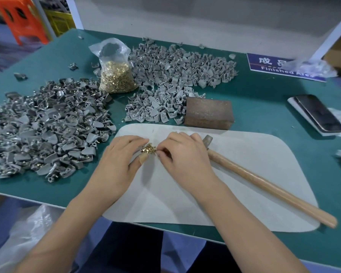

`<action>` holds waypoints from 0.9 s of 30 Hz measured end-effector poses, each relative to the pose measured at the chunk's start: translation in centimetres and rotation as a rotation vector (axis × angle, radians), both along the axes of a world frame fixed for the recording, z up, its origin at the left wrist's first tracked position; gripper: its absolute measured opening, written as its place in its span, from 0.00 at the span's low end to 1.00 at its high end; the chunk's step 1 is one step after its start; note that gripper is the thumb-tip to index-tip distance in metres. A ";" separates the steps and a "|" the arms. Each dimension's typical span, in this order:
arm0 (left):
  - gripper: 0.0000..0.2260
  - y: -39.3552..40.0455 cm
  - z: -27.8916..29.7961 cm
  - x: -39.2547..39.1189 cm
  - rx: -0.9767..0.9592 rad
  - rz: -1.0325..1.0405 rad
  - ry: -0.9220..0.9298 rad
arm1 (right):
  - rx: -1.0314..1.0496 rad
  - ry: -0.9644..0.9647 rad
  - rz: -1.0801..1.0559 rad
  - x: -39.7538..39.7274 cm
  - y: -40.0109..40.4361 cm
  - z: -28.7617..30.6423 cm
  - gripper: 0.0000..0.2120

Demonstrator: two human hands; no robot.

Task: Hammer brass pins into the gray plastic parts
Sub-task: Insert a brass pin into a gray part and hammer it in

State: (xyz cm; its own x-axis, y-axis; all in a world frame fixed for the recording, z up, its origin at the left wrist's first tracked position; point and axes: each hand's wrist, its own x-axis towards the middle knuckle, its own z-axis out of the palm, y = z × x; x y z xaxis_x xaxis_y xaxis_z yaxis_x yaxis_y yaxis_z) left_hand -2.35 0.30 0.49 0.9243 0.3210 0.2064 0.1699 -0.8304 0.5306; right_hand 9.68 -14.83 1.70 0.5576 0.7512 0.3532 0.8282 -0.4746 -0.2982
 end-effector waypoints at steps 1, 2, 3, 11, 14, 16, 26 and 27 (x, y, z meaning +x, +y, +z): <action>0.24 0.0 0.0 0.2 -0.009 -0.030 0.015 | 0.018 0.005 -0.011 -0.1 0.0 0.0 0.03; 0.25 0.0 0.1 0.4 -0.010 -0.065 0.034 | 0.044 0.017 -0.024 -0.1 -0.1 0.0 0.02; 0.26 -0.1 0.1 0.7 0.002 -0.103 0.055 | 0.082 0.036 -0.042 0.1 -0.2 0.1 0.02; 0.29 -1.5 0.4 1.9 0.047 -0.276 0.127 | 0.406 0.186 -0.295 2.9 -3.1 1.7 0.02; 0.29 -2.1 0.9 3.3 -0.018 -0.280 0.074 | 0.365 0.171 -0.354 3.6 -3.3 1.6 0.01; 0.25 -2.1 1.4 4.9 0.002 -0.203 0.003 | 0.374 0.171 -0.367 4.0 -3.3 1.4 0.02; 0.17 -0.4 3.3 13.4 0.244 -0.022 0.068 | 0.465 0.215 -0.306 5.0 -3.5 0.6 0.08; 0.16 -0.4 3.2 13.7 0.257 -0.028 0.078 | 0.468 0.223 -0.309 5.2 -3.5 0.5 0.08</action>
State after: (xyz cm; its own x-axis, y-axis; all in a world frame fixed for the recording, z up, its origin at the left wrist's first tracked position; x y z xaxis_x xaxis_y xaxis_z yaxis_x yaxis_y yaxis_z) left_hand 11.39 -0.07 3.73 0.9484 0.2413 0.2055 0.1771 -0.9411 0.2879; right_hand 14.84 -18.34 2.25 0.8239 0.3362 0.4562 0.5663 -0.4595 -0.6842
